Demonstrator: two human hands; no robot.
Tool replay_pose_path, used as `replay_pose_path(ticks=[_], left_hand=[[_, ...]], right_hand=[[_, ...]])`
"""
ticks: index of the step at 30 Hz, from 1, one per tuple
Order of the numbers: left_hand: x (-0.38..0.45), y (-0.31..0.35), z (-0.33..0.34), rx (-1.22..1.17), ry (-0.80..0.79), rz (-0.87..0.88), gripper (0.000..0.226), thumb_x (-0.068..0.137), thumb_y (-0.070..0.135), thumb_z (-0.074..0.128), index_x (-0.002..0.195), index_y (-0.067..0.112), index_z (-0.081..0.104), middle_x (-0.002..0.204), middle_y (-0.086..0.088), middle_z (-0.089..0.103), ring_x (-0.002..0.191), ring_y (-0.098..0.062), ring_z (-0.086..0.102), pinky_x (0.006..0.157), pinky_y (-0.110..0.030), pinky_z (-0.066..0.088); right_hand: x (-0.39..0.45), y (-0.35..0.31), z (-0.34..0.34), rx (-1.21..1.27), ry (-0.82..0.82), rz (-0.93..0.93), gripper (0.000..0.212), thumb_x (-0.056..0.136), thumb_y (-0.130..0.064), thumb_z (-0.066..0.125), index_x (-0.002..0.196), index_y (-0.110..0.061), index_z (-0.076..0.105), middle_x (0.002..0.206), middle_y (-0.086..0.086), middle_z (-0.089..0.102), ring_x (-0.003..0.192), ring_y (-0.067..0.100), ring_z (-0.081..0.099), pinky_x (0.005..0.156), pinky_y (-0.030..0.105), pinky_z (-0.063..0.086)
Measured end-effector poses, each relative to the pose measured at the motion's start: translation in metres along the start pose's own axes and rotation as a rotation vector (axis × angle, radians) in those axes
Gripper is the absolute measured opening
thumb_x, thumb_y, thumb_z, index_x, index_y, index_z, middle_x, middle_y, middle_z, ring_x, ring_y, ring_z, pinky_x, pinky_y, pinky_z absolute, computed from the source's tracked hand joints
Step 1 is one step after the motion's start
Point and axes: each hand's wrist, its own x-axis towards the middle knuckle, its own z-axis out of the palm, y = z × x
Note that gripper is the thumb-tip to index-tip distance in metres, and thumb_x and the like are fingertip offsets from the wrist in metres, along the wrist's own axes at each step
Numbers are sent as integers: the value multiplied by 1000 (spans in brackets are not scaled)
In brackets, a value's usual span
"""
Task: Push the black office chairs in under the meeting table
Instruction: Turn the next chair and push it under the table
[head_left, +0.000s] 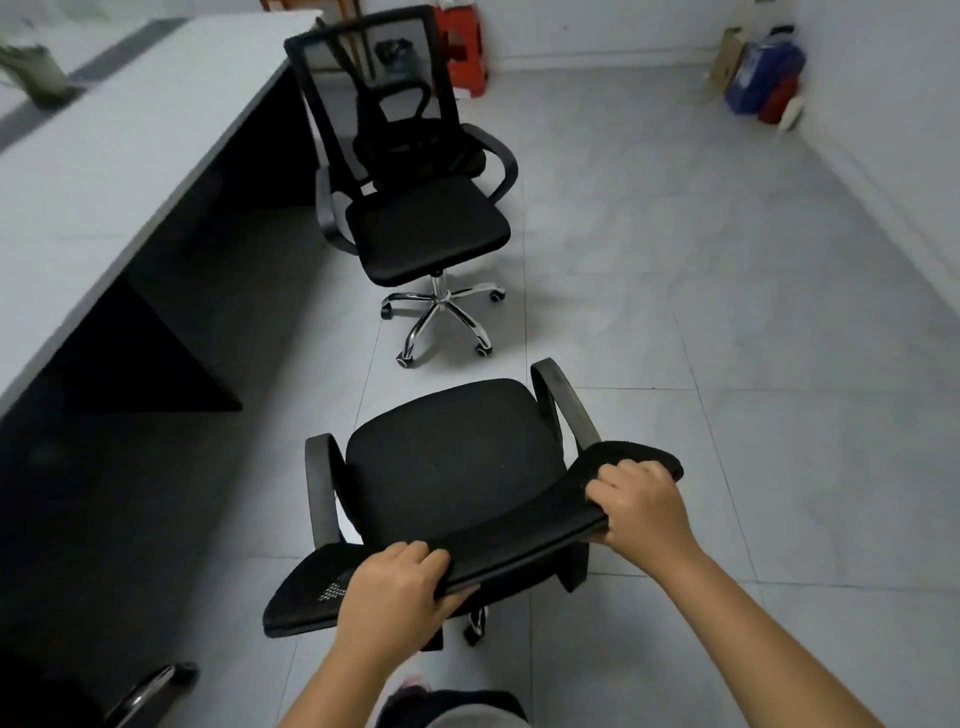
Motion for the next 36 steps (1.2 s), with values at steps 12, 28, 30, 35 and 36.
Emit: replay_pose_path(ticks=[12, 28, 30, 35, 36], left_hand=[[45, 78, 14, 86, 146, -232, 47, 73, 56, 42, 47, 21, 58, 42, 7, 50, 38, -10, 49, 37, -18, 35], [141, 214, 43, 175, 236, -773, 45, 69, 57, 40, 55, 22, 64, 49, 8, 54, 45, -11, 52, 50, -21, 31], [156, 233, 44, 200, 234, -886, 42, 67, 54, 41, 60, 22, 67, 52, 8, 56, 47, -13, 54, 57, -26, 29], [199, 279, 49, 225, 219, -1064, 42, 67, 54, 41, 63, 22, 68, 54, 8, 57, 48, -13, 55, 58, -26, 27], [208, 285, 51, 226, 209, -1070, 41, 68, 53, 42, 63, 21, 67, 53, 7, 57, 48, -14, 55, 57, -26, 27]], right_hand=[[47, 102, 13, 159, 131, -417, 70, 77, -74, 28, 48, -14, 48, 47, -2, 44, 43, 15, 41, 54, 25, 18], [125, 235, 39, 316, 131, -898, 68, 84, -67, 24, 50, -14, 50, 49, -2, 46, 43, 15, 44, 55, 25, 22], [134, 247, 39, 348, 161, -952, 67, 85, -66, 26, 49, -14, 48, 47, -2, 45, 43, 15, 43, 55, 25, 21], [160, 284, 50, 413, 200, -1084, 66, 86, -64, 28, 49, -14, 47, 47, -1, 45, 42, 16, 44, 55, 25, 21], [167, 290, 52, 415, 208, -1109, 65, 86, -64, 27, 49, -14, 47, 47, -1, 45, 42, 16, 44, 55, 25, 20]])
